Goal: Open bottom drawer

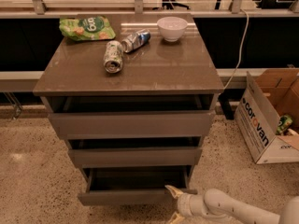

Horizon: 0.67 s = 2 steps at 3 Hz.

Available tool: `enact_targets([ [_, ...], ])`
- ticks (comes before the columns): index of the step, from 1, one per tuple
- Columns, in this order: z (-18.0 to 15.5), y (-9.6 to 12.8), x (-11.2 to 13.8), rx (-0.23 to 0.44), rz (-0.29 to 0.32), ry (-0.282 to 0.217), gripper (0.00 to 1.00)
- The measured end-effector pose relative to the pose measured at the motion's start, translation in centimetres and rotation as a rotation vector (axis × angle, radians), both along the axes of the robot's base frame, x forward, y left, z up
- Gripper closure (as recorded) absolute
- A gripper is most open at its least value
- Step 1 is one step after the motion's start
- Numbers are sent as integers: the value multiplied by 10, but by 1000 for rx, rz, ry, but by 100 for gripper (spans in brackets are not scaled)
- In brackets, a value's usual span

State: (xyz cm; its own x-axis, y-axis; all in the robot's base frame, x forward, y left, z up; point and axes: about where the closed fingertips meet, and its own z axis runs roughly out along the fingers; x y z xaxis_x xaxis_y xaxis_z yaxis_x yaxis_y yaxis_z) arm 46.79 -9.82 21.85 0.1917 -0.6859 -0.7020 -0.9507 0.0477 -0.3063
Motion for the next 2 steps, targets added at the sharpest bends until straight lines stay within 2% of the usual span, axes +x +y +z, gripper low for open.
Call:
enact_targets([
  [1,0,6,2,-10,11,12,1],
  [2,-7,12,15,-61,26,57,23],
])
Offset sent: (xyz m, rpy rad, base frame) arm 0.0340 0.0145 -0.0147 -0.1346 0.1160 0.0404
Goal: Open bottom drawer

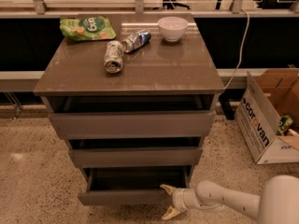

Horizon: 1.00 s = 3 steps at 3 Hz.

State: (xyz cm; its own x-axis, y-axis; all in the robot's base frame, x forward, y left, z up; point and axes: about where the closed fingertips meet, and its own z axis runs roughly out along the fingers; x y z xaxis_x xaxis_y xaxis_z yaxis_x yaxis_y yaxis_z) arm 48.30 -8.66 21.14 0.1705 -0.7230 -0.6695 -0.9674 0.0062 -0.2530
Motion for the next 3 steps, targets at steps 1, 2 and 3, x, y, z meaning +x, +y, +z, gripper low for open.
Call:
enact_targets([
  [1,-14,11,4,-32,32,65,37],
  [2,-23,16,5,-45,39,102,37],
  [3,-21,14,7,-48,29,103,27],
])
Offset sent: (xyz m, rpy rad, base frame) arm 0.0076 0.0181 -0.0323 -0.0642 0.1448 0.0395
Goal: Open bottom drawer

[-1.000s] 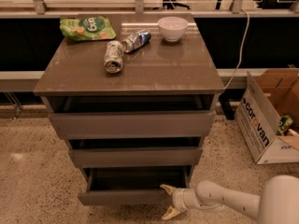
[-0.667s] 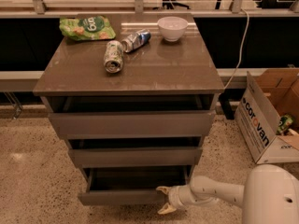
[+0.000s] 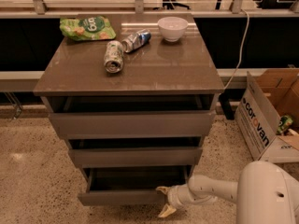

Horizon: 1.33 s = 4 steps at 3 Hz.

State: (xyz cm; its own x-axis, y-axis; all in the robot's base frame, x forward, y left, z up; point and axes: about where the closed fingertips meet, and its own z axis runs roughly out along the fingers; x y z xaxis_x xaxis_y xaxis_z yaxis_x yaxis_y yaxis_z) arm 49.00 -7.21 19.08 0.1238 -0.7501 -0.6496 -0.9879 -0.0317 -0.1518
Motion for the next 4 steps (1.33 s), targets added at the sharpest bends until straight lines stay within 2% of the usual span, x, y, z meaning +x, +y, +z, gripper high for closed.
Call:
enact_targets([
  [1,3,-1,0,1,-1,0,29],
  [3,-15,18,-26,38,45,97,34],
  [4,-15,19,-30,42,49,108,35],
])
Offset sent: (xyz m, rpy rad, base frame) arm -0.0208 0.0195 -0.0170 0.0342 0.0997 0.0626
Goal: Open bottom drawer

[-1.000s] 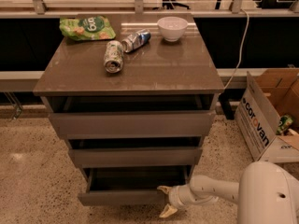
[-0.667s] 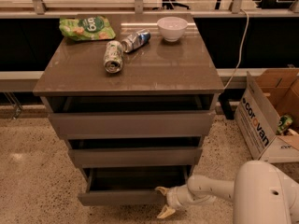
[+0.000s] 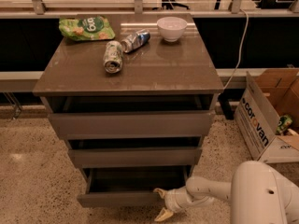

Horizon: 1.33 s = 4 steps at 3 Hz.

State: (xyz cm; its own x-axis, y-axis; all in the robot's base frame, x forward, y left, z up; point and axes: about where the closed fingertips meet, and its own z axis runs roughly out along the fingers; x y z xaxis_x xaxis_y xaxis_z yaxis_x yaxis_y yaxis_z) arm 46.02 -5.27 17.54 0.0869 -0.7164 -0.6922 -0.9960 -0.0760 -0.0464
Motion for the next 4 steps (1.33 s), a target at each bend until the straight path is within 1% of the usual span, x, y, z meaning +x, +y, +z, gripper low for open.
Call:
enact_targets([
  [2,7,0,0,0,0,0,36],
  [3,34,3,-12,4,24,-26,36],
  [4,86,3,-24,16,44,-110,11],
])
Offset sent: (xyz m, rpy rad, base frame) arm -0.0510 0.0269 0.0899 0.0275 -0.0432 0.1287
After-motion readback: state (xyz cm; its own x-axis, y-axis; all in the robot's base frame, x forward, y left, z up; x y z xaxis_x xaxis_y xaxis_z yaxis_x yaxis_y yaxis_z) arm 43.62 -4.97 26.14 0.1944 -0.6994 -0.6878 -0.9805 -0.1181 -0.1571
